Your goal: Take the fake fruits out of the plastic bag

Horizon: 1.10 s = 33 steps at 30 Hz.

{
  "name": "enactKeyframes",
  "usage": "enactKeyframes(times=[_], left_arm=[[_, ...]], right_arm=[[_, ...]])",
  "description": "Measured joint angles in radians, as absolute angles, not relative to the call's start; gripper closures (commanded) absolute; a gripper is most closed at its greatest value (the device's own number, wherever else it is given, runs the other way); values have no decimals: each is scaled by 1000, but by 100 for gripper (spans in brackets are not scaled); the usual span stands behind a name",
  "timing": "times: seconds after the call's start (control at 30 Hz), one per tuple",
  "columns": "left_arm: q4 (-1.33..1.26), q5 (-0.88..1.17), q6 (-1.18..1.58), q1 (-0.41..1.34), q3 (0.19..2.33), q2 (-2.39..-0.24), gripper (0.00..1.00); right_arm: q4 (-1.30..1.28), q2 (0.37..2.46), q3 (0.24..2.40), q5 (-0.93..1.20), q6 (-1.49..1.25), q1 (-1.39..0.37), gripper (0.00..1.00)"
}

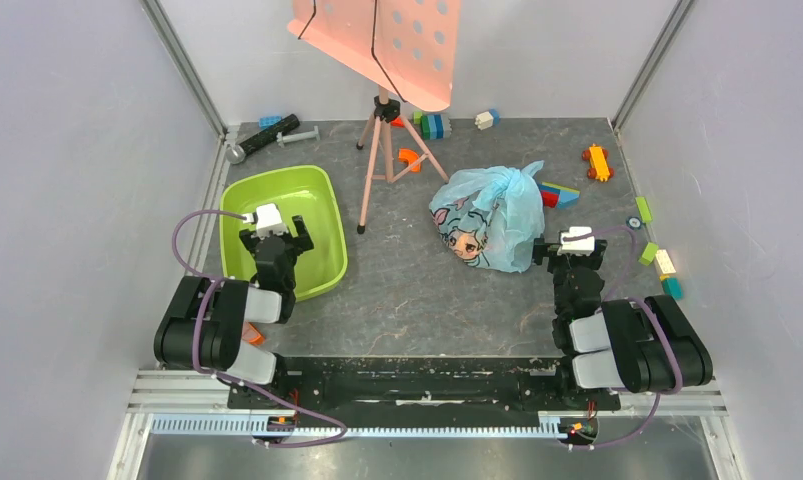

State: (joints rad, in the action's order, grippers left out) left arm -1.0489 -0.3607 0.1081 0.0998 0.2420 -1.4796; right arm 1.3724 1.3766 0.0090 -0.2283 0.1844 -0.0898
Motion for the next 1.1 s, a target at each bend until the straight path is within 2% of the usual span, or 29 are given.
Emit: enactKeyframes(times=[0.67,0.93,1.1], left_arm=[[-1056,-360,108,100,236,-1476,0],[-1007,-351,86,104,229,-1365,0],[-895,-394,84,127,241,-1262,0]], right_arm=[[1372,1377,9,-228,184,-90,2],[1363,1372,9,-229,184,-90,2],[1246,1298,10,-237,179,-90,2]])
